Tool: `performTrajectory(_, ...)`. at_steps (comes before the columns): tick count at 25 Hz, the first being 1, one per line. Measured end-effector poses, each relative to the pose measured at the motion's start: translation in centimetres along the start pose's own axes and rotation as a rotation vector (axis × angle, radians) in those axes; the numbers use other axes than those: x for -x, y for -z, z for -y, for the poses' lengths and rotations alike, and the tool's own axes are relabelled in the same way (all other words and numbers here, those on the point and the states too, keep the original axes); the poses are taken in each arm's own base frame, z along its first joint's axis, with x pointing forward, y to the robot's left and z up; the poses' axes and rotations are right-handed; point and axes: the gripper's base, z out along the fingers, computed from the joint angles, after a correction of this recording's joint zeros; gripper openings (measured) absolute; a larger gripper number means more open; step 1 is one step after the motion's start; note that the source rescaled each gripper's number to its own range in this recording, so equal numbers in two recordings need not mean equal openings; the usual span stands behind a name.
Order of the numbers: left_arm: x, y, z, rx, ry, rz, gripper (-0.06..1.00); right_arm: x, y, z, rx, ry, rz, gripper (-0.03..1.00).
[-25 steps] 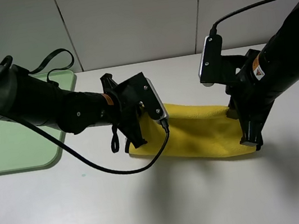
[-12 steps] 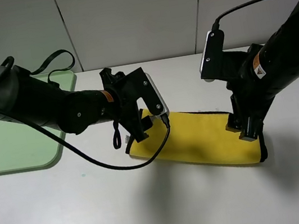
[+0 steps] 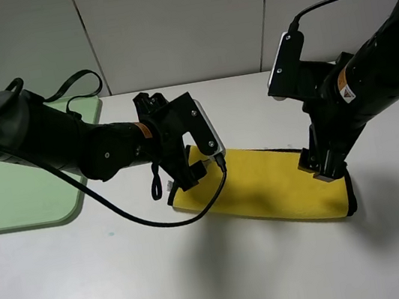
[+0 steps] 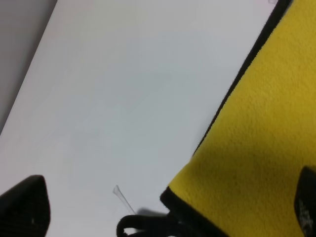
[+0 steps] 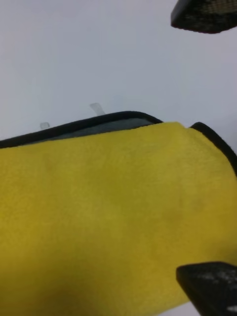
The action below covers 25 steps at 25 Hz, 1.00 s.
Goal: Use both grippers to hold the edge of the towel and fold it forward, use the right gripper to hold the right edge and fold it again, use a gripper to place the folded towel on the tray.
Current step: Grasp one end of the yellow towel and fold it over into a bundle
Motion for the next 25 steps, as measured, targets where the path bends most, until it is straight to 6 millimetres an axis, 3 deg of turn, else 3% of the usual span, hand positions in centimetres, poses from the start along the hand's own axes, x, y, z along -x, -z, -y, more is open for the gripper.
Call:
performTrajectory(4, -0.1, 0.5, 0.1, -0.05, 0.009, -0.041, 0.99, 0.0, 0.0, 0.0, 0.0, -0.002, 0.0, 1.0)
performTrajectory(8, 1.1, 3.5, -0.7, -0.121, 0.109, -0.086, 0.99, 0.0, 0.0, 0.0, 0.001, -0.003, 0.0, 1.0)
performTrajectory(17, 4.8, 13.8, -2.8, -0.243, 0.311, -0.035, 0.99, 0.2, 0.0, -0.5, 0.055, -0.099, 0.016, 1.0)
performTrajectory(25, 4.8, 21.9, -3.1, -0.282, 0.515, -0.103, 0.99, 0.3, 0.0, -0.8, 0.095, -0.171, 0.026, 1.0)
